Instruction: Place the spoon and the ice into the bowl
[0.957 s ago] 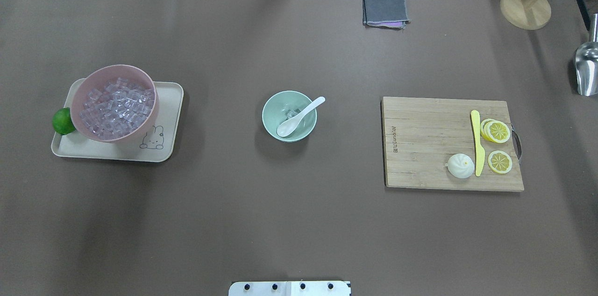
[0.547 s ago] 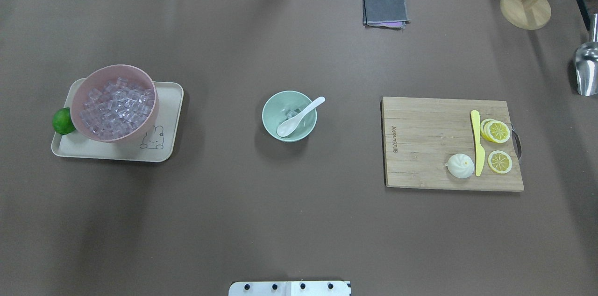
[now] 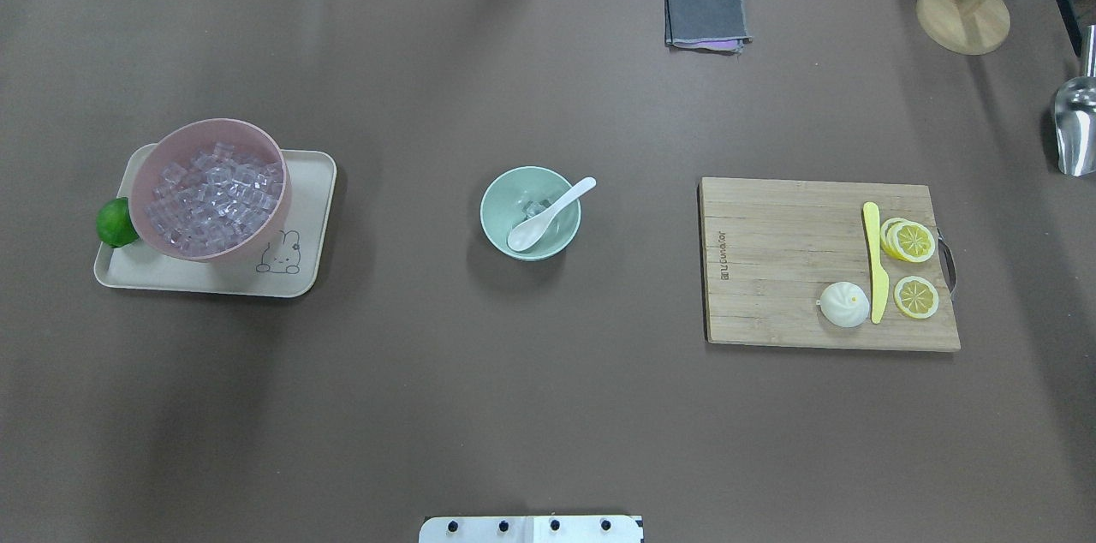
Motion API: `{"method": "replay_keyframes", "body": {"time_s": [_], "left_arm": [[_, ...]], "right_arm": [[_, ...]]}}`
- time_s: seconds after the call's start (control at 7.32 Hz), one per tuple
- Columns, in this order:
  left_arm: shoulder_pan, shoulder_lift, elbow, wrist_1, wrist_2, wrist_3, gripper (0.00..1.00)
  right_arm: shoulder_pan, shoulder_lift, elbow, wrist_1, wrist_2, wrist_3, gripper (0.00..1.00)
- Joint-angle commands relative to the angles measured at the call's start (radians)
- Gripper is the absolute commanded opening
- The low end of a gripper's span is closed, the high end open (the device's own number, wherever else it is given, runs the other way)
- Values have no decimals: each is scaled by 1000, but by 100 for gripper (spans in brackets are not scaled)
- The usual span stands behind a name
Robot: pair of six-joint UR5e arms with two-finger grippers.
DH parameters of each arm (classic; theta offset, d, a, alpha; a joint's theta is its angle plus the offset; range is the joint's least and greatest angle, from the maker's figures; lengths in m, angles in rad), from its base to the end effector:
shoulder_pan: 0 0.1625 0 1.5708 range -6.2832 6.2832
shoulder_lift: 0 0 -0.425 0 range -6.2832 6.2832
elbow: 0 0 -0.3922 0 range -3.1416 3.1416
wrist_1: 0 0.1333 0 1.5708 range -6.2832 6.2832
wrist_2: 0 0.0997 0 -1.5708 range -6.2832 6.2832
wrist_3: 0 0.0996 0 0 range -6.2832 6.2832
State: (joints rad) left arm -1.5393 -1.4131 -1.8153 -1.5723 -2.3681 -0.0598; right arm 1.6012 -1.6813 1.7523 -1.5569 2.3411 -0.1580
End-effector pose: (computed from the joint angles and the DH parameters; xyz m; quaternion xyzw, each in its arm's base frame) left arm -0.0485 -0.4312 0.6087 0.0229 0.3892 0.0041 0.9208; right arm 0.0776 -0.4476 0.6199 0.0745 -0.3700 -0.0749 0.9230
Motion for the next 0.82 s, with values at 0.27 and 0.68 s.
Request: {"method": "replay_keyframes", "body": {"time_s": [0.27, 0.68], "left_arm": [[-15, 8, -4, 0, 3, 0, 98], [-53, 10, 27, 2, 3, 0, 98]], "right_arm": [[0, -14, -1, 6, 7, 2, 100], [0, -9, 3, 8, 10, 3, 100]]}}
